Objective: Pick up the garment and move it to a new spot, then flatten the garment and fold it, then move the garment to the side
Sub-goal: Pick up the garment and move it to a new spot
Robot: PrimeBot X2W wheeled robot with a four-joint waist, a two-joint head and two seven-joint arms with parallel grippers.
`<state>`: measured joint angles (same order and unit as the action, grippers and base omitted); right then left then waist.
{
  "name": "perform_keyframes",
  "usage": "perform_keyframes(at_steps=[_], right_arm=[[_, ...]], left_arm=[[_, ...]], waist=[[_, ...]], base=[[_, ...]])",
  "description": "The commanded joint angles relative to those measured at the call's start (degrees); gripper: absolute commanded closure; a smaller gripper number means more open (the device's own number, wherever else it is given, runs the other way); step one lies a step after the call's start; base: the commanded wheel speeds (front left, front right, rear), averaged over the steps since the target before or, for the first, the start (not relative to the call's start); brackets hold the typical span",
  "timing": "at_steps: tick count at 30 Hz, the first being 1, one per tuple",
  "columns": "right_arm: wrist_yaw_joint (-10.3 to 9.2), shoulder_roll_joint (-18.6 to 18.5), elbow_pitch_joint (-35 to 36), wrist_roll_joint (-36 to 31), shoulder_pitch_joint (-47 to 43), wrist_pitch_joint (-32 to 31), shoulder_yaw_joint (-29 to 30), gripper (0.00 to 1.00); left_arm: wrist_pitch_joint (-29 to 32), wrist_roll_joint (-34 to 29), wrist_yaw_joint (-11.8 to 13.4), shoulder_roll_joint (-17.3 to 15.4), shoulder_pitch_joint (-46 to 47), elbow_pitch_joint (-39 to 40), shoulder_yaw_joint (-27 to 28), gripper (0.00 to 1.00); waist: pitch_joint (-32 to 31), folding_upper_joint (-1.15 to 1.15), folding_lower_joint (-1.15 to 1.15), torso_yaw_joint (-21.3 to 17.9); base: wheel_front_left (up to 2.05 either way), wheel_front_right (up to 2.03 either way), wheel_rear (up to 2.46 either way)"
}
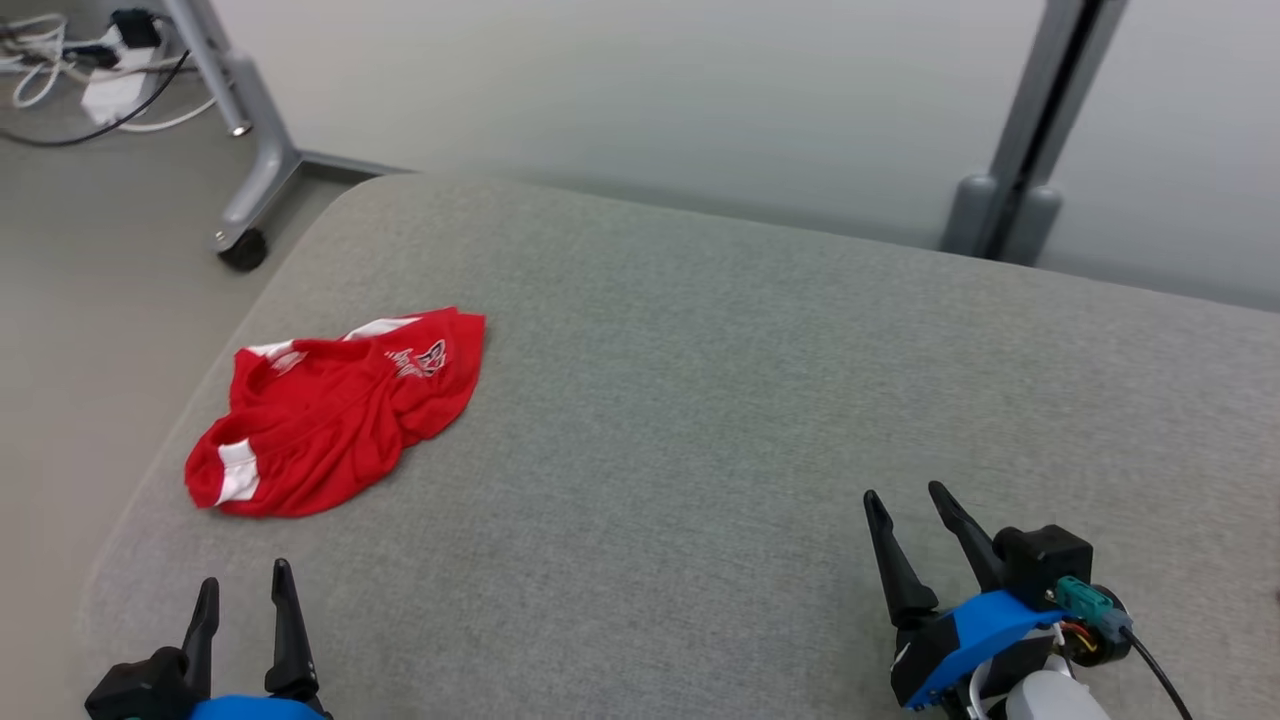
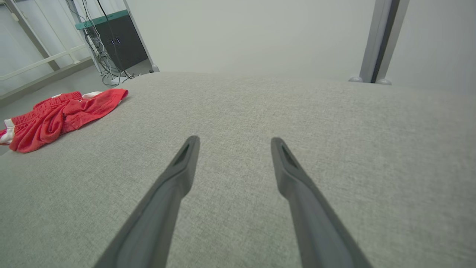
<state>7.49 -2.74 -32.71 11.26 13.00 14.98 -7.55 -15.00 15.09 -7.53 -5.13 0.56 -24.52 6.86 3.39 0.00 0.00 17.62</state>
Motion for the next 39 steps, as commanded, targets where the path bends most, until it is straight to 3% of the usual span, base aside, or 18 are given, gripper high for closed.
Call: perform_keyframes(at_steps=[1, 9, 14, 21, 28, 32, 39], right_arm=[[0.0, -0.27, -0.33, 0.25, 1.01, 0.27, -0.56, 0.0], [0.0, -0.27, 0.61, -0.85, 3.43, 0.27, -1.9, 0.0], [0.0, -0.28, 2.54, -2.82, 5.91, 0.27, -2.06, 0.0], [0.0, -0.27, 4.91, -4.62, 8.51, 0.28, -2.72, 0.0], [0.0, -0.29, 5.69, -6.3, 9.87, 0.22, -2.14, 0.0], [-0.01, -0.42, 5.96, -7.43, 10.1, 0.1, -1.75, 0.0], [-0.01, -0.56, 5.88, -8.72, 10.29, 0.07, -1.3, 0.0]], left_arm=[[-0.26, 0.26, 0.08, -0.03, 0.89, -0.18, 0.28, 0.0], [-0.25, 3.57, 0.08, -2.68, 5.9, -0.82, -1.22, 0.0], [-0.25, 8.25, 0.08, -8.8, 13.27, -3.96, -3.98, 0.0], [-0.02, 20.71, 0.09, -19.84, 23.99, -14.72, -18.19, 0.0], [1.68, 32.6, 0.09, -26.9, 31.88, -19.48, -32.18, 0.0], [2.78, 36.62, 0.09, -28.17, 35.43, -23.77, -37.19, 0.0], [6.34, 44.39, 0.08, -26.72, 38.08, -26.31, -45.35, 0.0]], waist=[[1.76, 0.0, 0.0, 2.14], [5.32, 0.0, 0.0, 1.88], [10.01, 0.0, 0.0, 0.62], [15.65, 0.0, 0.0, -1.5], [19.28, 0.0, 0.0, -2.98], [20.77, 0.0, 0.0, -3.59], [21.78, 0.0, 0.0, -4.08]], base=[[0.0, 0.0, 0.0], [0.0, 0.0, 0.0], [0.0, 0.0, 0.0], [0.0, 0.0, 0.0], [0.0, 0.0, 0.0], [0.0, 0.0, 0.0], [0.0, 0.0, 0.0]])
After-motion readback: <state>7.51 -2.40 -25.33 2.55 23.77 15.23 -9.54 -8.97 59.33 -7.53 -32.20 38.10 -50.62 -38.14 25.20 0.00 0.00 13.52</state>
